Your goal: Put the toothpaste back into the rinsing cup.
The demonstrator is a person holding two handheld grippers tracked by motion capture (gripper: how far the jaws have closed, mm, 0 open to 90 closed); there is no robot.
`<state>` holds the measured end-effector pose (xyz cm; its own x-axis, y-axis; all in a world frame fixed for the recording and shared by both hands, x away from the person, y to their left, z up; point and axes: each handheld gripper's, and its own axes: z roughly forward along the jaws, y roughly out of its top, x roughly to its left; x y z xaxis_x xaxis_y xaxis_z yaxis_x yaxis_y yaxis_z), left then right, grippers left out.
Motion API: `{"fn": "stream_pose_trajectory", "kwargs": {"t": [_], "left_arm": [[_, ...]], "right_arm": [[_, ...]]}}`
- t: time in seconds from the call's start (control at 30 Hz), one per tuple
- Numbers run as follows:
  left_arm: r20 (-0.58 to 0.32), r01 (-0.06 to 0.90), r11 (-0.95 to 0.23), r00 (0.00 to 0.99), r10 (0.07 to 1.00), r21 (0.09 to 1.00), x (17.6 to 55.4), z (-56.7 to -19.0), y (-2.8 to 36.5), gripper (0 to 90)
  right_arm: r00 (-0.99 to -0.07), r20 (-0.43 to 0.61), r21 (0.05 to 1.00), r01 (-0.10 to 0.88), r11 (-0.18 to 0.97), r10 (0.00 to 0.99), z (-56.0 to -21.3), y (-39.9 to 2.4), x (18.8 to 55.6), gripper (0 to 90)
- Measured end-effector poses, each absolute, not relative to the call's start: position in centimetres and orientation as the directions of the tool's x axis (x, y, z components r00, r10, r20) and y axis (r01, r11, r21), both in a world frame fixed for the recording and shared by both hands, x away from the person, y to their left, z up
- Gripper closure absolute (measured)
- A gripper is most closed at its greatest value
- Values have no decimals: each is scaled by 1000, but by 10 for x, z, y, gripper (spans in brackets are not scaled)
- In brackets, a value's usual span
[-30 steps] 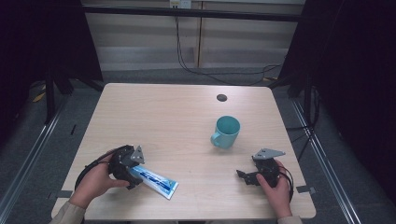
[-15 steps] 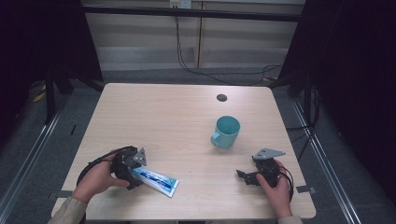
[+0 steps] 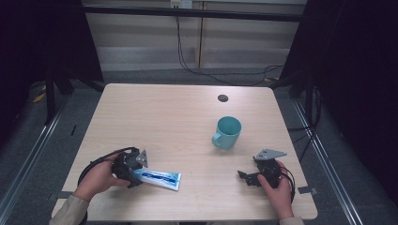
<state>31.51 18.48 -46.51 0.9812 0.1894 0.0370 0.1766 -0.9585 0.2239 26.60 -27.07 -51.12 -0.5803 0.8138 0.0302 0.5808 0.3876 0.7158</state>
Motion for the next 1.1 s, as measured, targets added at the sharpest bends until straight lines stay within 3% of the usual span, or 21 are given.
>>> {"fn": "stream_pose_trajectory", "kwargs": {"t": [0.07,0.1,0.13,0.17,0.2,0.3,0.37,0.6,1.1], "left_arm": [[23,186,-957,980,196,222,315,-465,184,515],[22,185,-961,981,193,203,314,-464,183,515],[15,183,-962,982,190,203,313,-464,182,582],[13,193,-962,980,199,194,313,-463,182,582],[24,181,-961,981,190,208,312,-462,182,647],[-1,259,-930,963,268,261,310,-460,186,696],[-1,262,-919,962,274,295,309,-461,189,720],[-41,315,-854,944,328,415,306,-453,197,729],[-75,366,-769,919,387,523,308,-437,194,730]], "right_arm": [[-581,30,716,581,388,813,-511,-271,266,95],[-581,30,716,581,388,813,-511,-271,266,95],[-581,30,716,580,388,813,-511,-271,266,95],[-581,30,716,580,388,813,-511,-271,266,95],[-582,31,715,581,389,813,-511,-271,266,95],[-583,31,715,580,390,812,-511,-271,267,95],[-585,31,716,579,391,811,-511,-271,267,95],[-584,31,715,580,390,811,-511,-271,267,95],[-582,31,715,581,389,813,-511,-271,267,103]]}}
